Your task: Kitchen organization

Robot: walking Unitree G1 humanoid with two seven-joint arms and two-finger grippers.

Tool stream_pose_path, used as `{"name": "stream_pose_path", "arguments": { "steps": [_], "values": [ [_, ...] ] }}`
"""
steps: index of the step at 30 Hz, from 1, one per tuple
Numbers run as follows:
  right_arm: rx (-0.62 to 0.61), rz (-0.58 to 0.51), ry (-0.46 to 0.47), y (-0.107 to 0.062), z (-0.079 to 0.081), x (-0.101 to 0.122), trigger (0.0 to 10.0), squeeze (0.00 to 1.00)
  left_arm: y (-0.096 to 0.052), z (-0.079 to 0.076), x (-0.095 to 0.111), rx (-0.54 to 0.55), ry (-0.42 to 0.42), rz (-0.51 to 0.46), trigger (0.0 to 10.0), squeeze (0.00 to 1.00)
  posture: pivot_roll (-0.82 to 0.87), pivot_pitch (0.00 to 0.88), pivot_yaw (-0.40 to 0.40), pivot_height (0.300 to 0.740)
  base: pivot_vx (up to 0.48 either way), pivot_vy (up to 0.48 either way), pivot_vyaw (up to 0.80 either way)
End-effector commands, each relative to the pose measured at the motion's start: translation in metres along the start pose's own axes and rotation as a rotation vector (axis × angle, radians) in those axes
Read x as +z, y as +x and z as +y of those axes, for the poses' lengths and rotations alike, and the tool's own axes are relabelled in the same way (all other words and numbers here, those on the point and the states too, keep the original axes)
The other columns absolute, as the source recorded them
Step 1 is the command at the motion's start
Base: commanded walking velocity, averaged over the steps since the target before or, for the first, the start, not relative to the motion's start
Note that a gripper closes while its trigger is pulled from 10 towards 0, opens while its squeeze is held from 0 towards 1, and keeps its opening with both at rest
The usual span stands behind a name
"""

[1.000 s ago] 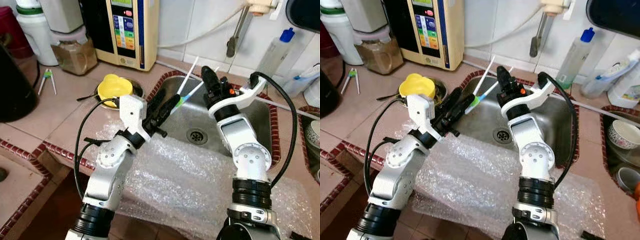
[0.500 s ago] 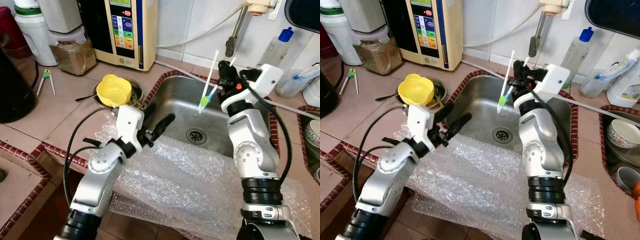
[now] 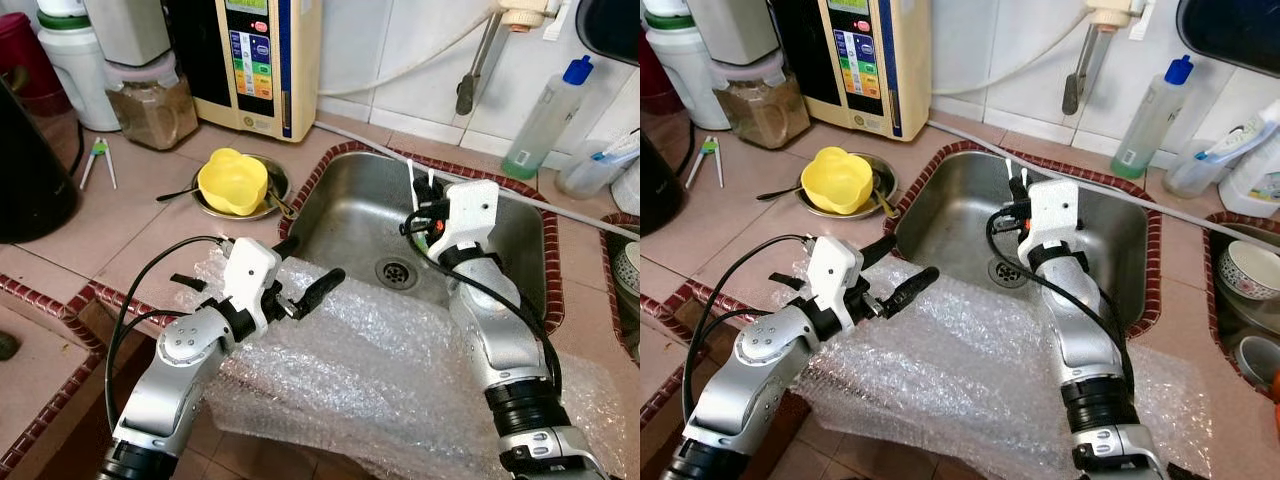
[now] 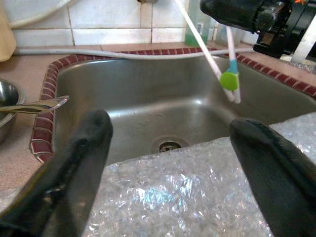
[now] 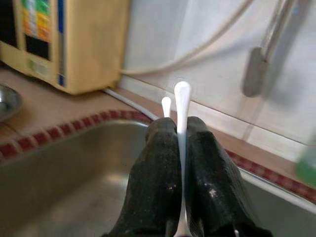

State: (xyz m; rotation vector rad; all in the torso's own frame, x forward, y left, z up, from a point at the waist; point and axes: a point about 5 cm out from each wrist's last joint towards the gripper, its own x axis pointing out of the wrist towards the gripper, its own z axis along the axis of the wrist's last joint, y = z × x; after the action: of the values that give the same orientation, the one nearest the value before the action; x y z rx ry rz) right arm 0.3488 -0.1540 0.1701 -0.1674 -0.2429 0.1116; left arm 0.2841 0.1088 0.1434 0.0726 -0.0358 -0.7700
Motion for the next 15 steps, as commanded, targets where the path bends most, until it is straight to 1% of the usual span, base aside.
{"name": "stream_pose_path", "arguments": {
  "steps": [1,2,3,4,8,12,15],
  "values": [
    [-0.029,0.017,-0.007,-0.001,-0.006,-0.005,0.6,0.0,0.0,-0.002,0.004,-0.006,0.026,-0.004,10.0,1.0,0.04,0.098,-0.001,0.74,0.0,0.0,0.0],
    [-0.032,0.024,-0.009,-0.001,-0.007,-0.006,5.1,0.22,0.0,-0.002,0.003,-0.004,0.027,-0.004,10.0,1.0,0.04,0.098,-0.002,0.74,0.0,0.0,0.0],
    [-0.034,0.028,-0.013,-0.001,-0.008,-0.007,5.1,0.22,0.0,-0.001,0.003,-0.003,0.028,-0.004,10.0,1.0,0.04,0.098,-0.002,0.74,0.0,0.0,0.0],
    [-0.037,0.027,-0.011,-0.001,-0.008,-0.007,10.0,1.0,0.001,-0.002,0.003,-0.003,0.033,-0.004,10.0,1.0,0.04,0.096,-0.002,0.74,0.0,0.0,0.0],
    [-0.028,0.028,-0.005,0.0,-0.004,-0.009,10.0,1.0,0.006,-0.01,0.004,0.003,0.029,-0.022,10.0,1.0,0.04,0.095,-0.005,0.74,0.0,0.0,0.0],
    [-0.013,0.018,0.027,0.001,0.003,-0.009,10.0,1.0,0.006,-0.011,0.003,0.003,0.038,-0.022,10.0,1.0,0.05,0.094,-0.008,0.74,0.0,0.0,0.0],
    [-0.001,0.018,0.044,0.002,0.009,-0.01,10.0,1.0,0.005,-0.011,0.002,0.025,0.039,-0.02,10.0,1.0,0.06,0.097,-0.013,0.74,0.0,0.0,0.0]
  ]
}}
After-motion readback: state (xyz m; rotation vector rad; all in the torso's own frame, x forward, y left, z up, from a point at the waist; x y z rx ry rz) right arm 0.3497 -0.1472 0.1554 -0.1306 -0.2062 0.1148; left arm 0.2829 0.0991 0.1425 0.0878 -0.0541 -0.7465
